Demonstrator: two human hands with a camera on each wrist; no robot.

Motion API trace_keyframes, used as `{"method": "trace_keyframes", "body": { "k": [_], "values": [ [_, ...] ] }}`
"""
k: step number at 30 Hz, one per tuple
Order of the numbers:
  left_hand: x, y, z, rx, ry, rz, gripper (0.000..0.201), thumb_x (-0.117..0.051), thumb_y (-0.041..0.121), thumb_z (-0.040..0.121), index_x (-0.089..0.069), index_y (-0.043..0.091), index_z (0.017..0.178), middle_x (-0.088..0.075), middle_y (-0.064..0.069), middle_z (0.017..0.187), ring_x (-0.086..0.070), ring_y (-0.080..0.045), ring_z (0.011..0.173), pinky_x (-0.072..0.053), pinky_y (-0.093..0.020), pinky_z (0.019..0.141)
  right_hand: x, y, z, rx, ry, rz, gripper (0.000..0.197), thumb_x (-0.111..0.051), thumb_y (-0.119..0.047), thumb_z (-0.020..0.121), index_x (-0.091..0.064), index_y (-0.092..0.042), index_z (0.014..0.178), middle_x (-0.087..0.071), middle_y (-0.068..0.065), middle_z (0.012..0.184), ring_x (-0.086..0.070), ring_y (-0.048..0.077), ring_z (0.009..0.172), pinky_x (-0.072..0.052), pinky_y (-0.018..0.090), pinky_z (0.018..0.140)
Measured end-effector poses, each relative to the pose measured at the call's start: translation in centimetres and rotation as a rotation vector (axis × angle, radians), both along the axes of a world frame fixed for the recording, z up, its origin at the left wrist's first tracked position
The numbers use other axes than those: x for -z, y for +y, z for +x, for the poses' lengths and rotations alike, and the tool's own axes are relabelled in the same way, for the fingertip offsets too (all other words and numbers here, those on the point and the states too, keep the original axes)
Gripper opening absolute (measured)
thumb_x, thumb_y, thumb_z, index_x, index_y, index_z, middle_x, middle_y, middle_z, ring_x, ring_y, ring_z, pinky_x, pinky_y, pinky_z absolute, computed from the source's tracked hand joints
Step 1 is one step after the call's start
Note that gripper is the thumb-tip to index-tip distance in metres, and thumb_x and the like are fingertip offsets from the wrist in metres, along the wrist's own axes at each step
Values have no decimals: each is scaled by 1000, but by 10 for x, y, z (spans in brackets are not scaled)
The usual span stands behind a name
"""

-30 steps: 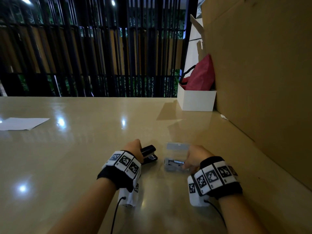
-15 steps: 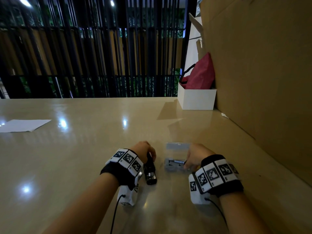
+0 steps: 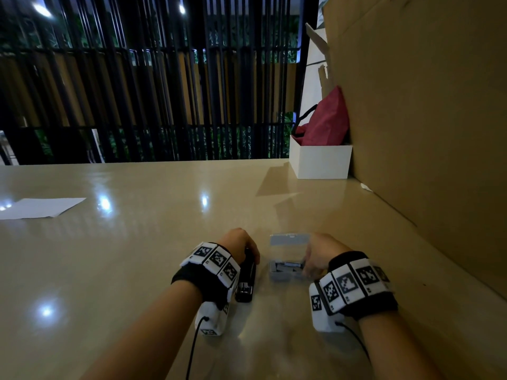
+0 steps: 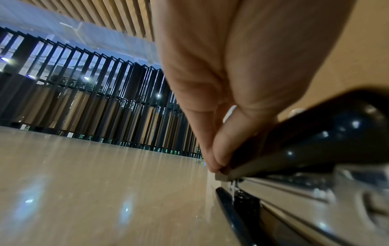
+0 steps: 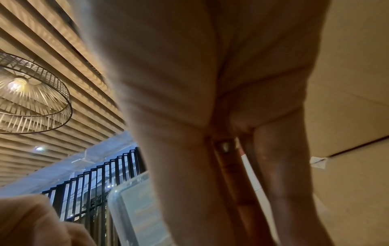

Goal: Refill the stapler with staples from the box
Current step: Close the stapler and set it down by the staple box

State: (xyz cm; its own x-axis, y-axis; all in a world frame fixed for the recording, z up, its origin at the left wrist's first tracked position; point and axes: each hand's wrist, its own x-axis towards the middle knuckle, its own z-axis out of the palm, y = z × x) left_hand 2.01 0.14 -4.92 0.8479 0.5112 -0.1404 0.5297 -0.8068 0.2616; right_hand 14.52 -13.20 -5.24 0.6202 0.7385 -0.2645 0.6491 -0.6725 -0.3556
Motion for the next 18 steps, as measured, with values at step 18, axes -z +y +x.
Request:
{"method": "trace_keyframes", "body": {
  "k": [18],
  "values": [
    [2,-8,-2,-79,-54,-68,44,-42,-12,87,-71,10,112,-64,-12,125,-60,-27,114,-44,-22,91,6,4,-3,29,-51,42,37,-70,-9,80,-62,4,113,-68,19,111,-66,30,102,-52,32,85]
  ]
}}
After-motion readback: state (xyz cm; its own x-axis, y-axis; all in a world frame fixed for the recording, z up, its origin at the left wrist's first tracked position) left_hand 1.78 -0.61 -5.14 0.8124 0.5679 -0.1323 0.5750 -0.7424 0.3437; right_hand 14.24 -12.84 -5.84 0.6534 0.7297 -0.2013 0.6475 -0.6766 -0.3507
